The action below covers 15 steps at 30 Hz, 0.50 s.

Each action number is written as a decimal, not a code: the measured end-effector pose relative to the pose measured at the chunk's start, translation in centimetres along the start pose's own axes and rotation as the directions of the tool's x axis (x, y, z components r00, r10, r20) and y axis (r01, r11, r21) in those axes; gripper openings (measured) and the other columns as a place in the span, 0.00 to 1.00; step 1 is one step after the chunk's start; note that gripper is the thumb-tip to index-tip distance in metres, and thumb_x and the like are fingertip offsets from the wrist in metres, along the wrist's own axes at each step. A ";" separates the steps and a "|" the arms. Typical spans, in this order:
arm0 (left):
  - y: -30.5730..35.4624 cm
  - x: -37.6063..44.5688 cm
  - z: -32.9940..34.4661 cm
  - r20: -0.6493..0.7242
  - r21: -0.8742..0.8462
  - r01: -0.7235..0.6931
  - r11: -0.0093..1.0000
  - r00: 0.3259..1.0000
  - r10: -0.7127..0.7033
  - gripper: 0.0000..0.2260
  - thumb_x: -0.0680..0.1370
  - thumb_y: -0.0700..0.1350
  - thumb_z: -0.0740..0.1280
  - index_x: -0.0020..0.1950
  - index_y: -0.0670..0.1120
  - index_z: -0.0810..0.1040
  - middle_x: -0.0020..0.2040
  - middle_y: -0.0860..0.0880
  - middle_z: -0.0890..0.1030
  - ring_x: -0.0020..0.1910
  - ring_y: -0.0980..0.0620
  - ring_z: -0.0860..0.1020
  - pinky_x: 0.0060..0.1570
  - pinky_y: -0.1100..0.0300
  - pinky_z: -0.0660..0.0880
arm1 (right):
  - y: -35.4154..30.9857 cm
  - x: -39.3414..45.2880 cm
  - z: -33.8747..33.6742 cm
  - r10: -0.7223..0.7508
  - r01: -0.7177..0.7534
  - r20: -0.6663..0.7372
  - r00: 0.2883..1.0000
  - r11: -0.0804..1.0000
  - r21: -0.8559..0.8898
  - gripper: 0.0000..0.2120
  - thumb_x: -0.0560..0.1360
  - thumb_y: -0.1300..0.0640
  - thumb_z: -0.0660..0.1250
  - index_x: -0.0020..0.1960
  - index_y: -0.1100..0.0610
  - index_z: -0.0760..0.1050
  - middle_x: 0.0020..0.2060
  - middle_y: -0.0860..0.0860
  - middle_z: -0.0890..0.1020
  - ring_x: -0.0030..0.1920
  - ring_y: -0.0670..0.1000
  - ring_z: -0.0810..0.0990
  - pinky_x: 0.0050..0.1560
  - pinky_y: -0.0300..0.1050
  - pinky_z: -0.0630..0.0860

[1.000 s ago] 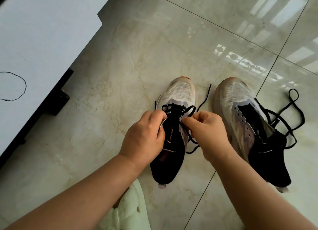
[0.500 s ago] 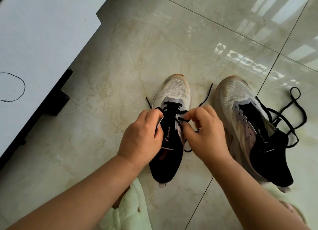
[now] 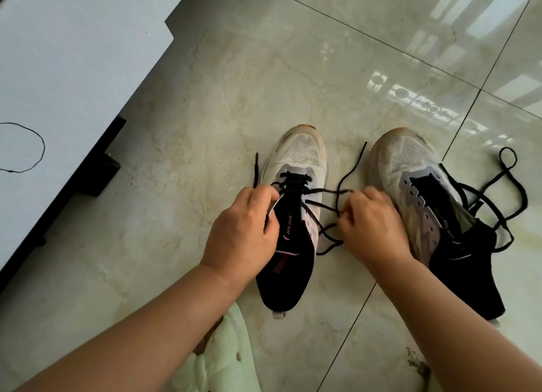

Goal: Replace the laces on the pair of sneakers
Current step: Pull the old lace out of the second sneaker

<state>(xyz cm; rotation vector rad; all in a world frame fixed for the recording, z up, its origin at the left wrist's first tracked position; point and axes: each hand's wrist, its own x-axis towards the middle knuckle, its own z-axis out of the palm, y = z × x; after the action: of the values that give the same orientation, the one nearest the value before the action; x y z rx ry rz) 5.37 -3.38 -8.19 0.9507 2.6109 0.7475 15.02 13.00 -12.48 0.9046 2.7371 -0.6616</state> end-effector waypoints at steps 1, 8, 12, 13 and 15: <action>0.0 0.0 0.0 -0.004 0.002 -0.001 1.000 1.000 0.001 0.09 0.70 0.33 0.68 0.49 0.40 0.76 0.42 0.44 0.78 0.32 0.43 0.77 0.30 0.56 0.74 | 0.4 -0.2 0.3 0.104 -0.099 0.076 0.992 0.993 -0.061 0.04 0.72 0.62 0.62 0.41 0.63 0.71 0.45 0.60 0.74 0.47 0.60 0.72 0.40 0.45 0.64; 0.0 0.1 0.0 0.005 0.003 -0.012 1.000 1.000 0.012 0.08 0.70 0.33 0.68 0.48 0.40 0.76 0.41 0.45 0.77 0.31 0.44 0.76 0.28 0.56 0.74 | -1.7 -0.7 -0.9 -0.078 0.123 -0.169 0.983 0.954 0.273 0.05 0.69 0.65 0.67 0.45 0.62 0.78 0.41 0.53 0.75 0.45 0.55 0.74 0.46 0.51 0.72; -0.1 0.1 0.1 0.015 0.002 -0.017 1.000 1.000 0.017 0.08 0.71 0.34 0.68 0.49 0.40 0.75 0.41 0.45 0.77 0.32 0.43 0.77 0.29 0.57 0.73 | -3.3 -0.3 -1.9 -0.225 0.280 -0.189 0.956 0.896 0.346 0.04 0.69 0.63 0.72 0.45 0.60 0.81 0.40 0.51 0.77 0.44 0.52 0.74 0.45 0.42 0.69; -0.1 0.1 0.0 0.016 -0.001 -0.017 1.000 1.000 0.017 0.08 0.71 0.34 0.68 0.48 0.40 0.75 0.41 0.45 0.77 0.32 0.43 0.77 0.29 0.58 0.73 | -3.4 -0.2 -1.9 -0.247 0.299 -0.192 0.950 0.896 0.327 0.03 0.69 0.64 0.72 0.44 0.61 0.81 0.39 0.53 0.77 0.43 0.54 0.74 0.44 0.43 0.69; -0.1 0.2 0.0 0.018 0.000 -0.019 1.000 1.000 0.019 0.08 0.71 0.34 0.68 0.48 0.40 0.75 0.41 0.45 0.77 0.32 0.43 0.77 0.29 0.57 0.73 | -3.6 0.0 -2.0 -0.293 0.343 -0.209 0.933 0.901 0.265 0.01 0.70 0.65 0.71 0.41 0.62 0.80 0.37 0.55 0.78 0.41 0.57 0.75 0.42 0.49 0.73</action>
<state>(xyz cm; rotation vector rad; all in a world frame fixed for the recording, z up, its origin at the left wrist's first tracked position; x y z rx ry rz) 5.23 -3.32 -8.22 0.9793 2.5900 0.7406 12.77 11.36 -9.48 0.5828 3.0218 -1.1342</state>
